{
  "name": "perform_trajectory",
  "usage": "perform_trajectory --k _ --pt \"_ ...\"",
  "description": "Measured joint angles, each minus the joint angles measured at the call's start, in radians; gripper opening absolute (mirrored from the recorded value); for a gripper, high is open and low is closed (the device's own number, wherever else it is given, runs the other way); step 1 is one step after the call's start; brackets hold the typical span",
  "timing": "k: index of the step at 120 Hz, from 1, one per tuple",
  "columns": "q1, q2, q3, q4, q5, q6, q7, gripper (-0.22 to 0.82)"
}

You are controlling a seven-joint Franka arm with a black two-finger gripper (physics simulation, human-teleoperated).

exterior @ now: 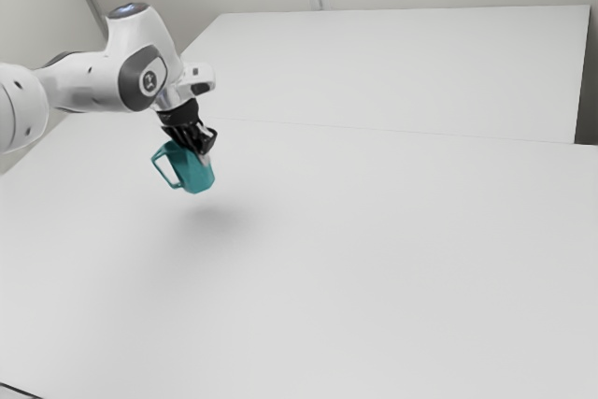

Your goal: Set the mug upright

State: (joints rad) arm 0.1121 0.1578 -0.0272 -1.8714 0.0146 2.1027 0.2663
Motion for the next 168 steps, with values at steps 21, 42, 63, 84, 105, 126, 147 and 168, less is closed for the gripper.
perform_trajectory --k 21,42,63,84,105,126,147,168 --pt "-0.014 -0.086 -0.061 -0.126 0.100 0.048 -0.212 -0.18" --pt "-0.037 -0.140 -0.114 -0.206 0.157 0.067 -0.410 -0.18" --pt "-0.074 -0.145 -0.148 -0.260 0.171 0.077 -0.582 -0.18" --pt "-0.108 -0.119 -0.166 -0.280 0.181 0.095 -0.722 -0.18" --pt "-0.047 -0.078 -0.166 -0.281 0.190 0.119 -0.830 -0.18" --pt "-0.044 -0.040 -0.167 -0.280 0.210 0.147 -0.916 -0.18" --pt "-0.055 -0.018 -0.176 -0.280 0.214 0.171 -0.984 -0.13" --pt "-0.057 -0.041 -0.181 -0.276 0.213 0.174 -1.026 0.25"
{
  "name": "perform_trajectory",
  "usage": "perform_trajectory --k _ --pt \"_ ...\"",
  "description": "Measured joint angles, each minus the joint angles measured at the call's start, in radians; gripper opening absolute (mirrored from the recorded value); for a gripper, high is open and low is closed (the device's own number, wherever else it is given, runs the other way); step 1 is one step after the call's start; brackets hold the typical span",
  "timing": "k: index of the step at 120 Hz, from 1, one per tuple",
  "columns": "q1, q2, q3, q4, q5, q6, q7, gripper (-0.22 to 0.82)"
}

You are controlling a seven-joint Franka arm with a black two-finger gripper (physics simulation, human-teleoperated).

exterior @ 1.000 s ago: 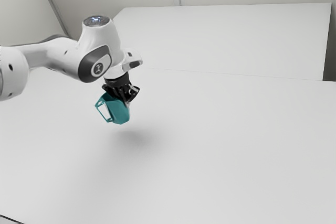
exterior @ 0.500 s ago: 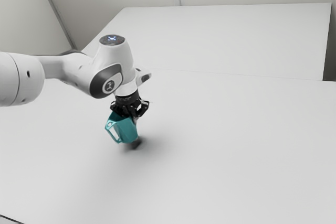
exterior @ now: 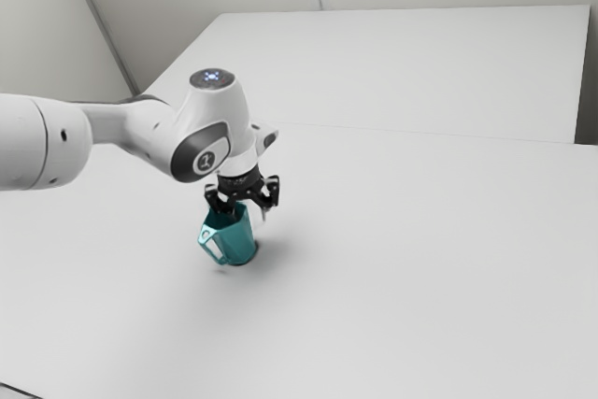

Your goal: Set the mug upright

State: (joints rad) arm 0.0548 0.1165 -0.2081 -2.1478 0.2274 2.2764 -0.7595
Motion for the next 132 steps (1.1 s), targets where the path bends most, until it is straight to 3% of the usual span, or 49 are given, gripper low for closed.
perform_trajectory --k 18,42,68,95,132 --pt "-0.017 -0.061 -0.001 0.006 0.014 -0.024 -0.027 0.43" --pt "-0.043 -0.118 -0.001 0.019 0.013 -0.063 -0.053 0.54" --pt "-0.080 -0.120 0.004 0.119 0.008 -0.134 0.025 0.58" --pt "-0.141 -0.091 0.039 0.329 -0.017 -0.293 0.200 0.60" --pt "-0.075 -0.090 0.062 0.482 -0.048 -0.449 0.373 0.60"
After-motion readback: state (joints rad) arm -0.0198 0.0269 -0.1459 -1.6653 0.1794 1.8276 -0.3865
